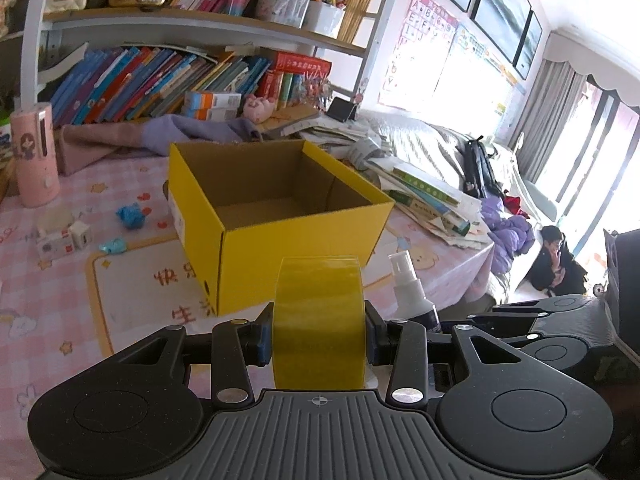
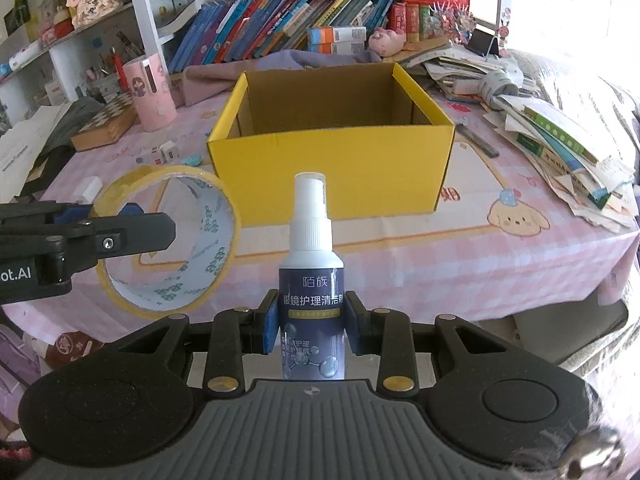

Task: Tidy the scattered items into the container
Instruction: 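Carry the tape and spray bottle with both grippers over the yellow box, then lower both items into the box and open both grippers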

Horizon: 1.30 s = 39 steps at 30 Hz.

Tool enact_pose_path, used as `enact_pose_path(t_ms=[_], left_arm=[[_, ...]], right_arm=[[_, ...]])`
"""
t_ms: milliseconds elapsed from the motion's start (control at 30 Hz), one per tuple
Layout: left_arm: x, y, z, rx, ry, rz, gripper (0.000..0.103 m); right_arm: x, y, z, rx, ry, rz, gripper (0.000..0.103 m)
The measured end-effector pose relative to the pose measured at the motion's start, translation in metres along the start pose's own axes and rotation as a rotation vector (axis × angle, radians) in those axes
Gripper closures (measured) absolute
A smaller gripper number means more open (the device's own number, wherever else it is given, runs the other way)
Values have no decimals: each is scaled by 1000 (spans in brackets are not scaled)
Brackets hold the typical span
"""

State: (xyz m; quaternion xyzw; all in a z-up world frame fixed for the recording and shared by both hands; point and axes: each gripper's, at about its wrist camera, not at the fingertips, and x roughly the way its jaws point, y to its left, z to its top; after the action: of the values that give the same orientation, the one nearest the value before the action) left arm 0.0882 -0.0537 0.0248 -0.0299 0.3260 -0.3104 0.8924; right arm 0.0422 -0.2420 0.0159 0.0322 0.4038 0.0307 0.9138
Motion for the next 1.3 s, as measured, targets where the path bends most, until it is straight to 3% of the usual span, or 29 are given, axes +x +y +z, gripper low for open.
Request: enact_pose_path(t_ms=[300, 533, 900, 1100, 1300], left_arm=[[24, 12, 35, -7, -27, -4, 63], [47, 17, 73, 5, -62, 12, 63], [85, 20, 110, -7, -106, 100, 63], [116, 20, 124, 13, -88, 156, 63], [153, 27, 124, 43, -13, 226, 63]], right_arm=[[20, -17, 36, 17, -35, 23, 72], [29, -30, 87, -31, -113, 31, 72], [63, -60, 157, -133, -152, 59, 72], [97, -69, 184, -201, -127, 84, 72], [147, -73, 196, -292, -24, 121, 72]])
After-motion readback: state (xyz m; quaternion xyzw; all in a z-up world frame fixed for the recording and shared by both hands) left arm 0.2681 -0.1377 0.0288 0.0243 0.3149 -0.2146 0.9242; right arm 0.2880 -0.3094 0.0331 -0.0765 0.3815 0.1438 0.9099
